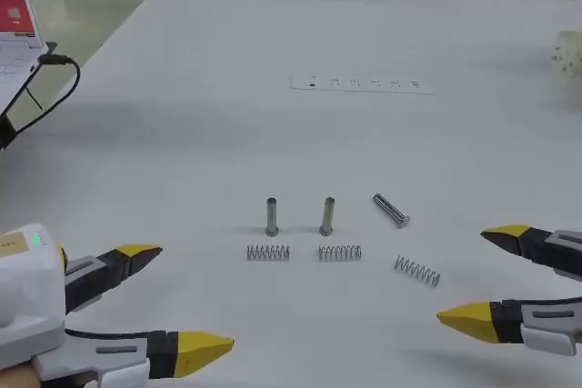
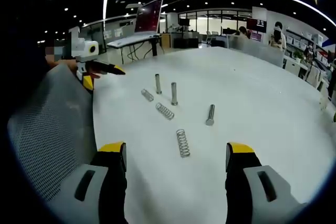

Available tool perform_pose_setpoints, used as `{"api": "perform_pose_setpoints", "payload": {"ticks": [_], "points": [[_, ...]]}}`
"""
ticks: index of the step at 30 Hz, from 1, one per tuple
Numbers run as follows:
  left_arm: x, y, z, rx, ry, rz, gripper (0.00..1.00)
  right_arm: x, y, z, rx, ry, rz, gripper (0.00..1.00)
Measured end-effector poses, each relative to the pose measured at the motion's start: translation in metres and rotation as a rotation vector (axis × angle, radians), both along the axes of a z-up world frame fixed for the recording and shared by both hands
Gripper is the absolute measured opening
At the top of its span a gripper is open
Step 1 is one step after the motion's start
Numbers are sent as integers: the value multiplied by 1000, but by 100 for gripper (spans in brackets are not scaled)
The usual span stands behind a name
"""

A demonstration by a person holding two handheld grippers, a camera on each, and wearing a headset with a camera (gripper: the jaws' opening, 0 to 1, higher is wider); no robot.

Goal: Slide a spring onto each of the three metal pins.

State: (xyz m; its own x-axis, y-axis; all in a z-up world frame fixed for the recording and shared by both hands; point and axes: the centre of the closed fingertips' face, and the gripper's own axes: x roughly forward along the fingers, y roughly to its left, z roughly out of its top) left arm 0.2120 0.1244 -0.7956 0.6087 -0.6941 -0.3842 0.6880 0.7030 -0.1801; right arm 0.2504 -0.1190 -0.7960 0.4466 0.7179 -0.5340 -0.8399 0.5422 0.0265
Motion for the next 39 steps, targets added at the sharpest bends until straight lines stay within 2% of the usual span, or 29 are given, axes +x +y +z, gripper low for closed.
{"api": "perform_pose_setpoints", "payload": {"ticks": [20,31,39], "points": [[-1,-2,5,-2,-8,-4,88,2,1,3,-4,-3,1,77],[0,-1,4,-7,-8,0,88,13,5,8,-6,-13,3,76],[0,-1,4,-12,-7,4,88,28,12,13,-9,-25,12,76]]}}
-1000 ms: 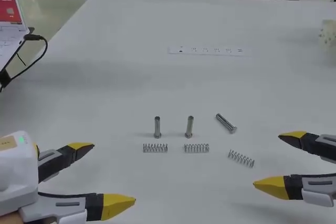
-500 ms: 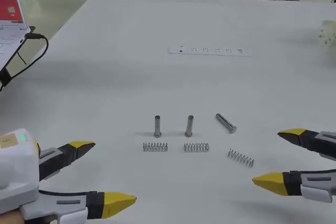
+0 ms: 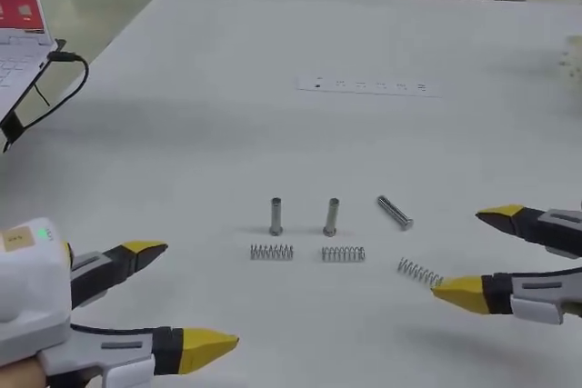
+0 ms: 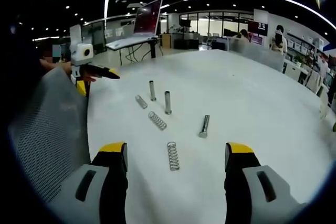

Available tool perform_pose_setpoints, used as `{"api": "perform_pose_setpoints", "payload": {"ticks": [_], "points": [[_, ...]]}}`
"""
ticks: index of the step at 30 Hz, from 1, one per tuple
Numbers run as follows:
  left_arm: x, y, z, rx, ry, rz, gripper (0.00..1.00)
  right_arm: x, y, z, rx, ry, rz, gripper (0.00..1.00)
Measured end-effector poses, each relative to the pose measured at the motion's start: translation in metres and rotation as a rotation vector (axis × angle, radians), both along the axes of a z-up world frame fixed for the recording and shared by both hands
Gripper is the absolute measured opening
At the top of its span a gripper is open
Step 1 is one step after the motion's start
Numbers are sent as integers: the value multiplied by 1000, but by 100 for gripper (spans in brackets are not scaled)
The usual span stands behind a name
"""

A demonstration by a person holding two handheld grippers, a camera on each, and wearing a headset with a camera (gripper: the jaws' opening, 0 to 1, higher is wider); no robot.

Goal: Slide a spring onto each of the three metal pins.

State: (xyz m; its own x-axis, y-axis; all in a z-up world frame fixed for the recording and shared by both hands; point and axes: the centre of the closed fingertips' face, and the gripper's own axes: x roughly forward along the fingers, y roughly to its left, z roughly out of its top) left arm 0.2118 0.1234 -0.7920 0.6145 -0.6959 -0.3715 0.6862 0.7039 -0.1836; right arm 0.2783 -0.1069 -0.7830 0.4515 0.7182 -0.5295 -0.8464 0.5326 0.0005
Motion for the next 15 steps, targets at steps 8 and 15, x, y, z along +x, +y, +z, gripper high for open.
{"api": "perform_pose_setpoints", "payload": {"ticks": [8,15], "points": [[0,1,0,1,-1,5,87,9,8,3,-7,-11,19,75],[0,1,0,1,0,6,87,17,11,5,-15,-21,22,74]]}}
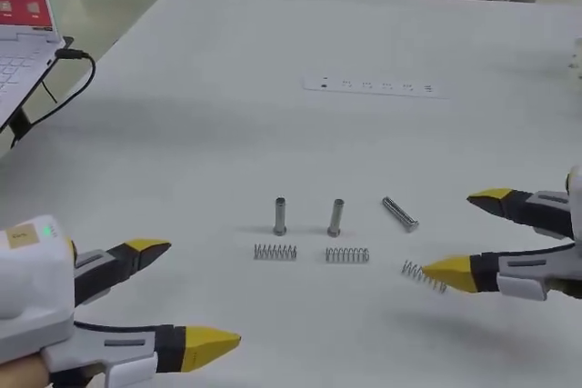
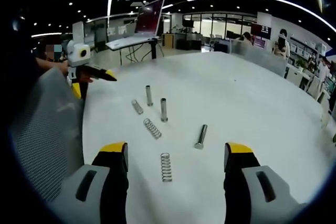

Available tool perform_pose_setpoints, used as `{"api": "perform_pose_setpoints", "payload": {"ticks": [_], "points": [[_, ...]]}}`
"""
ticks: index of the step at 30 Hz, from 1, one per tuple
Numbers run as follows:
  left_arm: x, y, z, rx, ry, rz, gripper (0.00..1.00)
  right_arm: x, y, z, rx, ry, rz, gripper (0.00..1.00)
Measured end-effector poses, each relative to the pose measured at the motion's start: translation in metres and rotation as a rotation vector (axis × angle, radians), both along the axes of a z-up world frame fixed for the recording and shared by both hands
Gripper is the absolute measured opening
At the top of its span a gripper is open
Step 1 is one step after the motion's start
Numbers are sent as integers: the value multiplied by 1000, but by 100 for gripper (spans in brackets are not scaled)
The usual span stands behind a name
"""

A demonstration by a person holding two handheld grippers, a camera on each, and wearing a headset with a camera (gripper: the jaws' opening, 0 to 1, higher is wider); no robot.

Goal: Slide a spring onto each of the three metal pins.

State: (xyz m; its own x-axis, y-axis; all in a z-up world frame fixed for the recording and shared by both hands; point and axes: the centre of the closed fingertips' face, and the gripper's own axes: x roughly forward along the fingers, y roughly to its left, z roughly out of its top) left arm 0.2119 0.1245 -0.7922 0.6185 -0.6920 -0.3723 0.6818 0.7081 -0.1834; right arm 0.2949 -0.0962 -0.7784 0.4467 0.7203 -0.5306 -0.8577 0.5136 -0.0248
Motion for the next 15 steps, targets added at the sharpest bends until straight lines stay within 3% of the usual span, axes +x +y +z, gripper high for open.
{"api": "perform_pose_setpoints", "payload": {"ticks": [15], "points": [[0,-1,0,-6,3,-2,86,23,8,1,-39,-20,-12,70]]}}
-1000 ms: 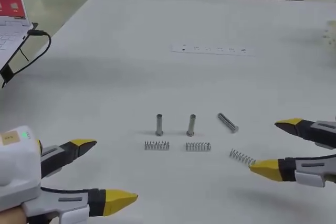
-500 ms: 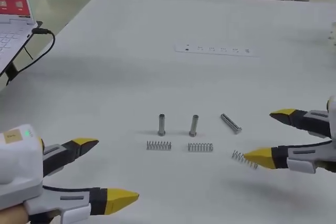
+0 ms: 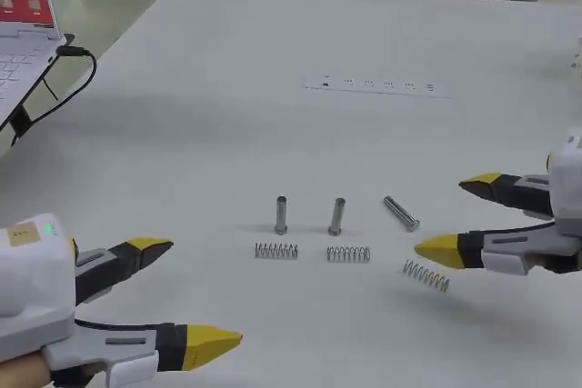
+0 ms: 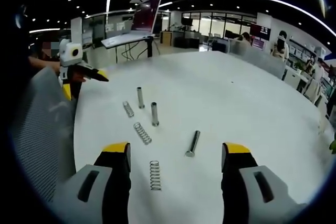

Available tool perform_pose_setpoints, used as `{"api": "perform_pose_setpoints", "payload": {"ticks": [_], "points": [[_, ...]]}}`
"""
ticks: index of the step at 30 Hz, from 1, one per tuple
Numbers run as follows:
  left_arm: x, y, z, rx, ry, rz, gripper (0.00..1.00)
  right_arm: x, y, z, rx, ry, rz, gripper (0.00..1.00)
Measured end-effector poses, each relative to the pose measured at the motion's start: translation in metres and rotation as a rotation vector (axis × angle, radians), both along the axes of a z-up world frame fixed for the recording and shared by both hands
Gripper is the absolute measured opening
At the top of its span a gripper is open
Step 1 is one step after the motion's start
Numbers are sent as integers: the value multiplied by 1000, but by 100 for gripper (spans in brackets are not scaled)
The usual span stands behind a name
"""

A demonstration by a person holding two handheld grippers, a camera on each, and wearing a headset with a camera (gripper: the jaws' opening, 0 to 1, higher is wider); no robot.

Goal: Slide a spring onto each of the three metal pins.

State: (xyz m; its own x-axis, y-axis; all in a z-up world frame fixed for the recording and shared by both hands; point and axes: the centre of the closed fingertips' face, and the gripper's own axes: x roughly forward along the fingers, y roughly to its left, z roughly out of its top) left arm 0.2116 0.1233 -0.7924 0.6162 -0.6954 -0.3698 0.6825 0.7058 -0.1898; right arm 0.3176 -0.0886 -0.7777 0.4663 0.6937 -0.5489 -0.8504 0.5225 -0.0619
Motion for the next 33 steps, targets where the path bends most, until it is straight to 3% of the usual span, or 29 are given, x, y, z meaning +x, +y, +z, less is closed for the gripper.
{"api": "perform_pose_setpoints", "payload": {"ticks": [12,33], "points": [[-1,0,-1,1,6,-3,86,19,4,-3,-41,-8,-22,66],[-1,0,-1,2,7,-2,86,49,17,-20,-106,31,-30,60]]}}
